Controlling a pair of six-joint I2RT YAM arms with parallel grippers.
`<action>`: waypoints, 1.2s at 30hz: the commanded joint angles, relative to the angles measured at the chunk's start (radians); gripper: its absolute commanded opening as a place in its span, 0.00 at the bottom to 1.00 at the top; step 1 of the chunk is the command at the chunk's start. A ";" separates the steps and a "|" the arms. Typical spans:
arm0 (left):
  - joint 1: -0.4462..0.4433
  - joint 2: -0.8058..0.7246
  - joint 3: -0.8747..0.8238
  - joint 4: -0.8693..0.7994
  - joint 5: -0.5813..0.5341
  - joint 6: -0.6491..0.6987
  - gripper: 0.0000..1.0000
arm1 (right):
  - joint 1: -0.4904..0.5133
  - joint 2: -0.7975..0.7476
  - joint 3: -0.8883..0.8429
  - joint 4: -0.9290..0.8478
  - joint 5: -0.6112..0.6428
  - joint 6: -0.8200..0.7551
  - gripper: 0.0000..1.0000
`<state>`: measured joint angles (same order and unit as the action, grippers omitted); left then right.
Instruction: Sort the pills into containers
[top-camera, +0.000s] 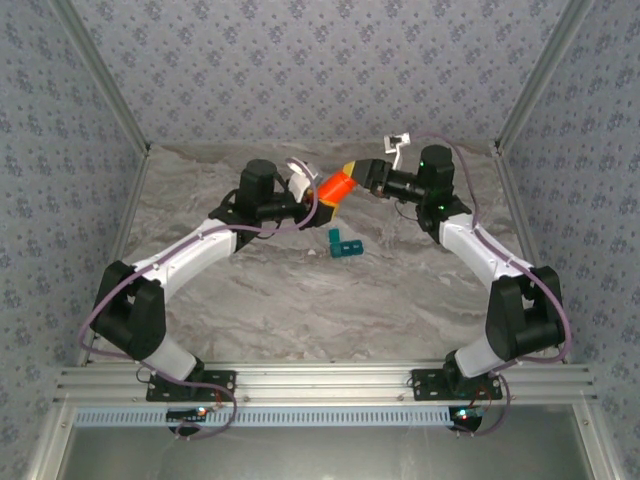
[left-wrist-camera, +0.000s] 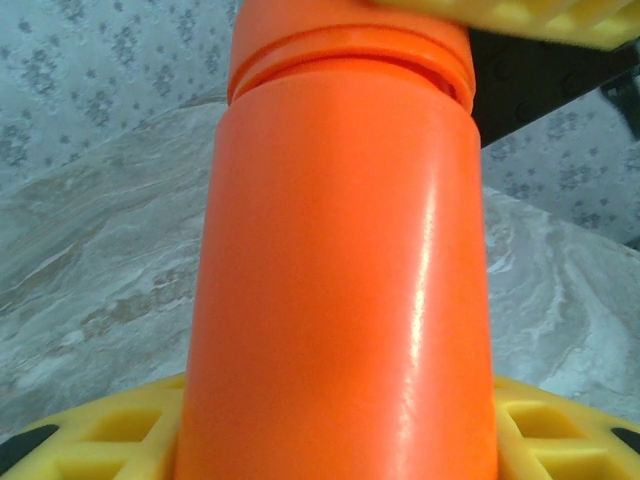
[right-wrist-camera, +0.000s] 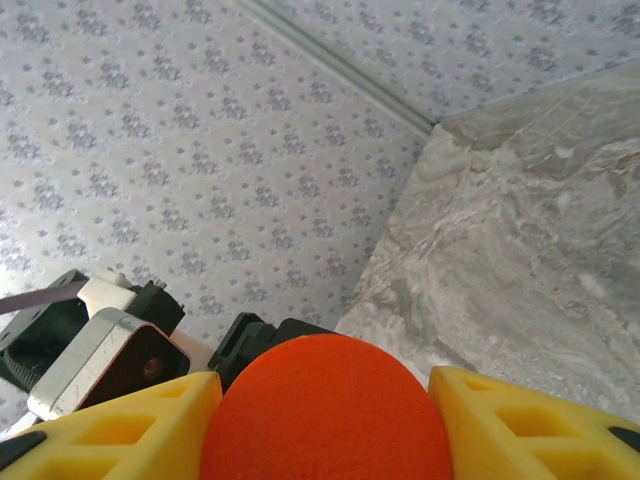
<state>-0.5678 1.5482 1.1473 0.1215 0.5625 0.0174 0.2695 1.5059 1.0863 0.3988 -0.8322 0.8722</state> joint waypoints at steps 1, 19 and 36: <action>0.013 -0.018 0.007 -0.006 -0.047 0.019 0.00 | -0.016 -0.025 0.033 -0.037 0.071 -0.006 0.59; -0.035 -0.011 -0.007 -0.041 -0.281 0.181 0.00 | 0.038 -0.095 0.078 -0.402 0.414 0.173 0.86; -0.072 0.008 0.025 -0.071 -0.296 0.219 0.00 | 0.122 0.014 0.175 -0.425 0.418 0.178 0.82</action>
<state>-0.6334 1.5585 1.1419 0.0433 0.2707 0.2203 0.3851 1.5085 1.2240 -0.0158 -0.4248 1.0370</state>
